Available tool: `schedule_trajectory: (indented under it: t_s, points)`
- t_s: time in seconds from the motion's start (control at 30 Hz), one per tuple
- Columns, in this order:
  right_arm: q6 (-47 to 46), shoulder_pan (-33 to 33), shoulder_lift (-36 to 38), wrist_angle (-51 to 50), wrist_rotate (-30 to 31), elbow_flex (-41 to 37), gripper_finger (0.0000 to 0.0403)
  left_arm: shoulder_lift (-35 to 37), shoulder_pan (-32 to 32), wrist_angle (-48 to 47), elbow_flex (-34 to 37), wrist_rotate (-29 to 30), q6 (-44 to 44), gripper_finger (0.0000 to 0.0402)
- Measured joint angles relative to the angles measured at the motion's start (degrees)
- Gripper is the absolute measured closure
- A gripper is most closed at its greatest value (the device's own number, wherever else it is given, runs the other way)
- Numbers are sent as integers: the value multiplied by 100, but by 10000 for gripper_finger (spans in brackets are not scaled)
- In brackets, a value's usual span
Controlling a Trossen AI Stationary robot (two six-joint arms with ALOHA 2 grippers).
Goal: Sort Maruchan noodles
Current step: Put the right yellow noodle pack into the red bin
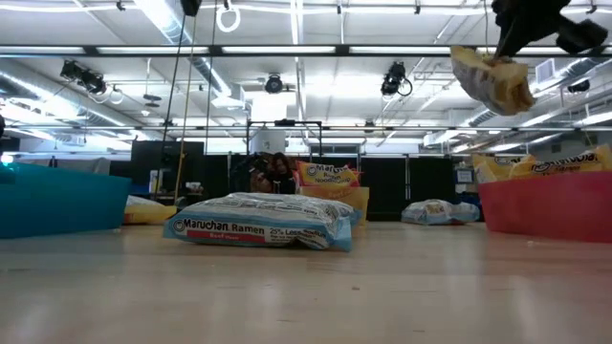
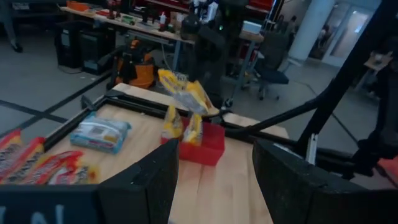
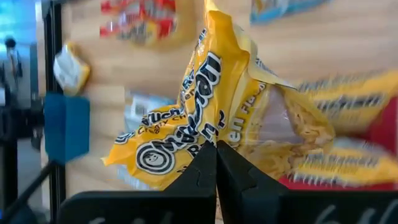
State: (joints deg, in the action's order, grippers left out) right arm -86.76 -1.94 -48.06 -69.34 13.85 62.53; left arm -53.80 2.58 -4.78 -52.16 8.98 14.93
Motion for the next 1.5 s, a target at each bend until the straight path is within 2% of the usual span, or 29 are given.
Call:
schedule_trajectory:
  t_s: [0.23, 0.43, 0.5, 0.63, 0.9, 1.1, 1.27, 1.5]
  points:
    - [-1751, 1792, -499, -352, 387, -415, 400, -628, 542, 911, 2, 617, 152, 194]
    - [-3809, 3344, -922, -613, 940, -760, 399, -859, 738, 1566, 0, 894, 449, 194]
    - [-3947, 3580, -1052, -675, 1034, -772, 398, -859, 816, 1557, 0, 1008, 539, 194]
    - [-3944, 3598, -1369, -706, 1036, -771, 398, -853, 932, 1554, 1, 1133, 521, 194]
    - [-3966, 3681, -1677, -1931, 757, -770, 397, -846, 970, 1548, 2, 1127, 545, 194]
    - [-3963, 3578, -1802, -1406, 770, -779, 394, -846, 967, 1545, 1, 1077, 542, 194]
    - [-4037, 3555, -2075, -864, 376, -1060, 391, -846, 970, 1535, 1, 1075, 545, 194]
    - [-4079, 3324, -2193, -970, 170, -1352, 390, -846, 1122, 1507, 2, 1073, 538, 194]
